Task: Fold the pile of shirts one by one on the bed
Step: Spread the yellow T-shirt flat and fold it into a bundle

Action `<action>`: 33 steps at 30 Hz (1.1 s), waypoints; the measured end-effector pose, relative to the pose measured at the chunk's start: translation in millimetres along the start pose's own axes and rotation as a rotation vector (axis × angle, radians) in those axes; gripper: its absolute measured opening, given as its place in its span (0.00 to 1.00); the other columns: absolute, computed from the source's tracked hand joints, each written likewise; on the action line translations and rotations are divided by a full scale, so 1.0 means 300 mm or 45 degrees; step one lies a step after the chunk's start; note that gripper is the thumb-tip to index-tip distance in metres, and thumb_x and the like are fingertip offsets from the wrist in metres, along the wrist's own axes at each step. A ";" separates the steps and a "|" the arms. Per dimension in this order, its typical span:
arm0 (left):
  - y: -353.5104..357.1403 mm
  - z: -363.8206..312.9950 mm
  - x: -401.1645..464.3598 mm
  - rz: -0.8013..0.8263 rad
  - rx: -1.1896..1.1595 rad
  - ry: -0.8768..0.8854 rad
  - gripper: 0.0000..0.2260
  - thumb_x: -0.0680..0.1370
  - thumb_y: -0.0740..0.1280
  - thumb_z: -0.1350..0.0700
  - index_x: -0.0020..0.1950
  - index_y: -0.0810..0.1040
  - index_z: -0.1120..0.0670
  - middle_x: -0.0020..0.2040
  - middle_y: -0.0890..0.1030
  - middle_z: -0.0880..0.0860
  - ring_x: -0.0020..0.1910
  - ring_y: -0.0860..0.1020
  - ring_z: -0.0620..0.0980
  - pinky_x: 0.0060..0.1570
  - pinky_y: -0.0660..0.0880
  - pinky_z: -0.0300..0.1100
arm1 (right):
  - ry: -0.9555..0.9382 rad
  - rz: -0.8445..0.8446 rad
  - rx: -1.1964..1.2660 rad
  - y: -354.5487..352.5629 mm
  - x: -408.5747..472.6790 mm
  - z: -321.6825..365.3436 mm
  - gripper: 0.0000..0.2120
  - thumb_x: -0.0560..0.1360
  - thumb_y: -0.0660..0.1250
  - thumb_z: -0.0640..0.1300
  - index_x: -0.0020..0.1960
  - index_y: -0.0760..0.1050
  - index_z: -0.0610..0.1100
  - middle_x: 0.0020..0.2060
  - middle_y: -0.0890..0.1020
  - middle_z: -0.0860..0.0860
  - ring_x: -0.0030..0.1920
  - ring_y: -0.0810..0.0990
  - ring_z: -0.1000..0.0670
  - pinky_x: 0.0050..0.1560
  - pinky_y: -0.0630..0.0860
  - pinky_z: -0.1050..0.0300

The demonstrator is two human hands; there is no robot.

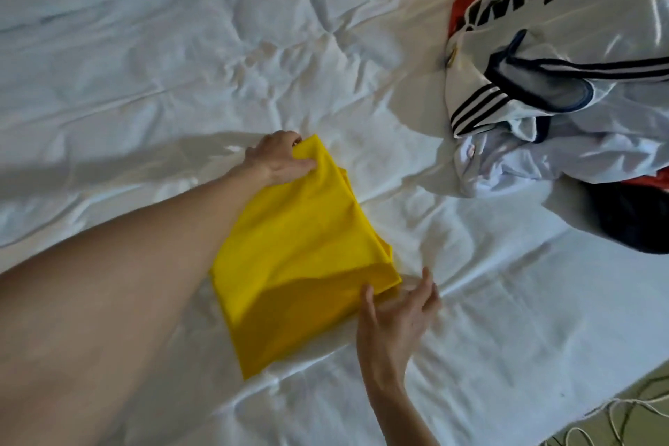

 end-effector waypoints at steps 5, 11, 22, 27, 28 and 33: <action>0.010 0.181 -0.106 -0.057 -0.027 -0.213 0.36 0.66 0.60 0.33 0.68 0.72 0.50 0.68 0.73 0.59 0.69 0.69 0.59 0.64 0.64 0.56 | 0.553 0.340 0.723 0.144 -0.219 -0.067 0.27 0.63 0.77 0.43 0.60 0.75 0.43 0.46 0.84 0.42 0.45 0.83 0.46 0.48 0.80 0.51; 0.012 0.335 -0.181 -0.021 0.085 -0.165 0.18 0.77 0.64 0.41 0.58 0.77 0.53 0.64 0.77 0.63 0.63 0.74 0.63 0.57 0.71 0.51 | 0.728 0.583 0.654 0.284 -0.326 -0.042 0.26 0.59 0.75 0.49 0.56 0.79 0.42 0.48 0.86 0.48 0.49 0.83 0.47 0.56 0.79 0.42; 0.147 0.672 -0.722 -0.203 -0.292 -0.504 0.14 0.80 0.64 0.47 0.42 0.76 0.55 0.52 0.81 0.66 0.54 0.79 0.66 0.52 0.74 0.53 | 0.309 0.790 -0.011 0.181 -0.151 0.062 0.10 0.68 0.64 0.47 0.44 0.79 0.43 0.39 0.81 0.45 0.39 0.77 0.47 0.43 0.74 0.51; 0.237 0.648 -0.861 -0.093 0.022 -0.694 0.22 0.79 0.63 0.41 0.62 0.74 0.59 0.61 0.79 0.63 0.61 0.77 0.63 0.57 0.74 0.52 | 0.065 0.765 -0.312 0.123 -0.054 0.049 0.13 0.75 0.65 0.51 0.53 0.81 0.44 0.45 0.83 0.46 0.45 0.79 0.46 0.42 0.74 0.53; 0.198 0.629 -0.859 -0.182 0.101 -0.705 0.26 0.78 0.65 0.41 0.67 0.70 0.59 0.63 0.77 0.62 0.63 0.76 0.63 0.58 0.74 0.54 | 0.063 0.768 -0.322 0.110 -0.046 0.027 0.12 0.77 0.67 0.50 0.55 0.81 0.45 0.47 0.83 0.47 0.45 0.79 0.47 0.39 0.73 0.57; 0.073 0.418 -0.659 -0.488 0.311 -0.219 0.38 0.76 0.69 0.48 0.80 0.55 0.58 0.74 0.67 0.60 0.72 0.66 0.61 0.68 0.64 0.59 | -0.125 0.790 -0.445 0.090 -0.044 -0.019 0.19 0.75 0.71 0.55 0.37 0.77 0.40 0.27 0.74 0.50 0.29 0.71 0.52 0.28 0.63 0.59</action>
Point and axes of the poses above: each hand's wrist, its own x-axis towards the middle knuckle, its own y-axis out of the palm, z = x × y, the point moved 7 cm from there along x, towards the middle knuckle
